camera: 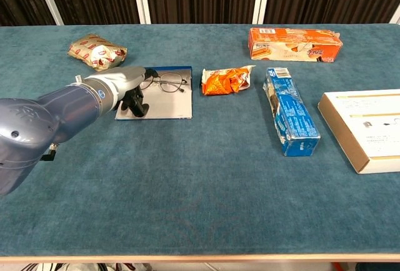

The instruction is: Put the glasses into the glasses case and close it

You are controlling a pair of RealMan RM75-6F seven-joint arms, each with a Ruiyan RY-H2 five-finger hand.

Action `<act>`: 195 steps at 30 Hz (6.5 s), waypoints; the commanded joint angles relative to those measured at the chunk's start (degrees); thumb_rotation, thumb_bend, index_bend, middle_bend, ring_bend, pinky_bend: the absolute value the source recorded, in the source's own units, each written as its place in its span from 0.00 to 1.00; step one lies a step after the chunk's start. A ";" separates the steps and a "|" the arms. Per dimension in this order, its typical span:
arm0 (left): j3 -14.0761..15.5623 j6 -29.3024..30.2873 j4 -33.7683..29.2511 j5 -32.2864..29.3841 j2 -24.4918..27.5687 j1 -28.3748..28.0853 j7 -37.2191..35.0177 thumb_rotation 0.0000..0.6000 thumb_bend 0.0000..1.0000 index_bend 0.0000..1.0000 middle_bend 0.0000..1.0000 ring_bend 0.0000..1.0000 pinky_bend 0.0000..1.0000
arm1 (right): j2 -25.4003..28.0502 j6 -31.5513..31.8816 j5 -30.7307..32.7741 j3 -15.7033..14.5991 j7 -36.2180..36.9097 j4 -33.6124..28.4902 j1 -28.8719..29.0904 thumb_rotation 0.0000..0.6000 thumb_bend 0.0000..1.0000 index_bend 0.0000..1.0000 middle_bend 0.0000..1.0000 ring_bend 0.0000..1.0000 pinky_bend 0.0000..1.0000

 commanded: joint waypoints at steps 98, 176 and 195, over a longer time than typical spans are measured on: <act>7.73 6.08 0.83 24.12 -1.67 6.96 2.93 1.00 0.18 0.09 0.19 0.04 0.09 | 0.31 -0.82 1.64 0.40 1.13 -1.06 0.05 1.00 0.20 0.00 0.00 0.08 0.16; -2.51 4.58 14.69 22.87 -8.74 2.77 5.06 1.00 0.44 0.34 0.21 0.05 0.10 | 0.49 -1.00 2.06 0.46 1.92 -1.42 -0.02 1.00 0.20 0.00 0.00 0.08 0.16; -1.77 4.33 13.97 24.40 -8.36 3.67 2.39 1.00 0.45 0.46 0.21 0.05 0.10 | 0.34 -1.23 2.18 0.42 1.68 -1.43 0.10 1.00 0.20 0.00 0.00 0.08 0.16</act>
